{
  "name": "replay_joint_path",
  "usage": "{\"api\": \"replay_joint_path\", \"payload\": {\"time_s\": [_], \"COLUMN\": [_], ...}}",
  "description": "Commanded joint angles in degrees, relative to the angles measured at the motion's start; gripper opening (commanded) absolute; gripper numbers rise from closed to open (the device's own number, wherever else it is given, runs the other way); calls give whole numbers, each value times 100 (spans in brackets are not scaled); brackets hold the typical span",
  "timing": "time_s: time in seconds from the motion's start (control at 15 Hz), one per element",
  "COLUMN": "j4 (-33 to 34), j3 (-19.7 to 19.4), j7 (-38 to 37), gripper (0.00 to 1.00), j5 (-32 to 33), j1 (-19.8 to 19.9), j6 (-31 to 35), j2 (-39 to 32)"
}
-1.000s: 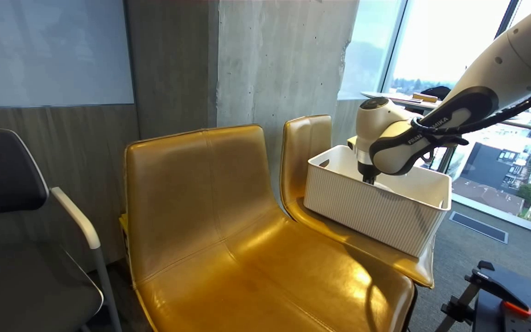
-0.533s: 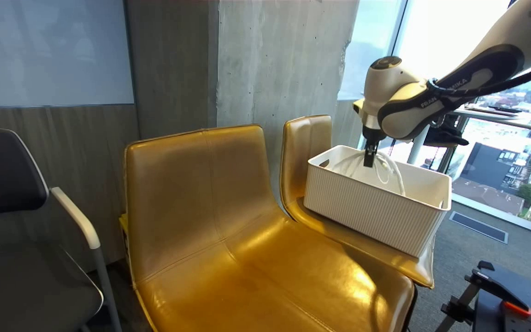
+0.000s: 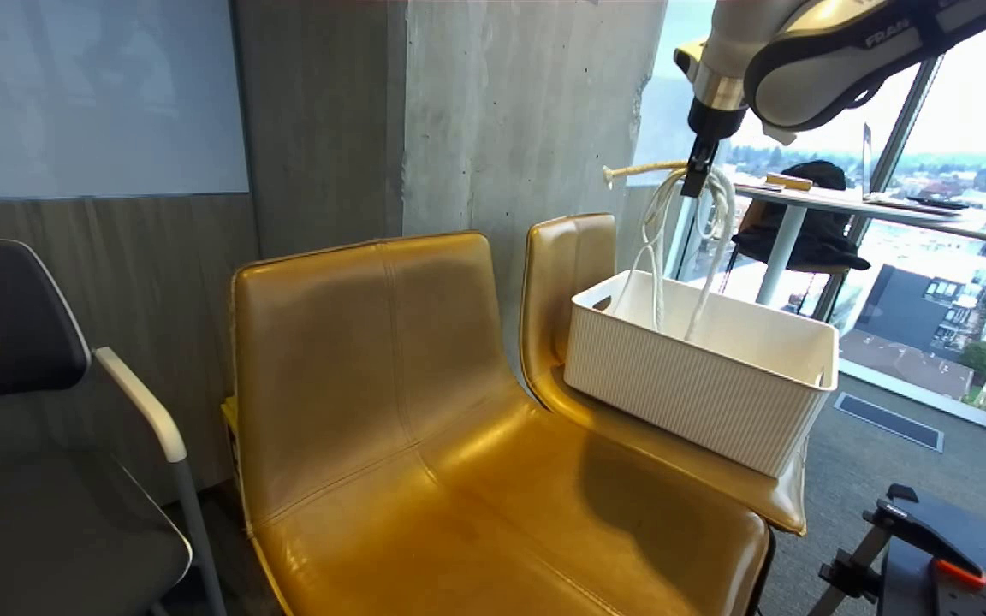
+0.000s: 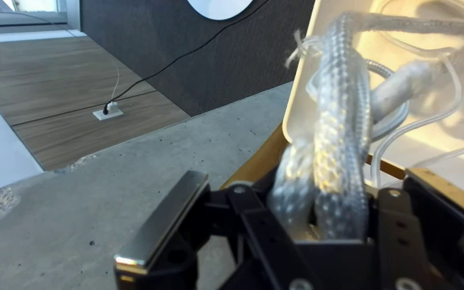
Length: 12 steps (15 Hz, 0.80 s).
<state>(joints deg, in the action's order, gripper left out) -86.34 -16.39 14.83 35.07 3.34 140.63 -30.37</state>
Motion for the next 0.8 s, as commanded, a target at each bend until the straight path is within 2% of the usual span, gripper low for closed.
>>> {"api": "replay_joint_path", "payload": {"time_s": [0.0, 0.27, 0.4, 0.73], "j4": [-743, -983, -969, -562], "j3": [55, 348, 630, 1536], "j7": [-340, -955, -1438, -2345], "gripper": [0, 0, 0, 0], "j5": [636, 1123, 1377, 1604], "j1": [-233, -552, -865, -1584], "j6": [-29, -467, -1010, -2370], "j2": [940, 1506, 1659, 1488]}}
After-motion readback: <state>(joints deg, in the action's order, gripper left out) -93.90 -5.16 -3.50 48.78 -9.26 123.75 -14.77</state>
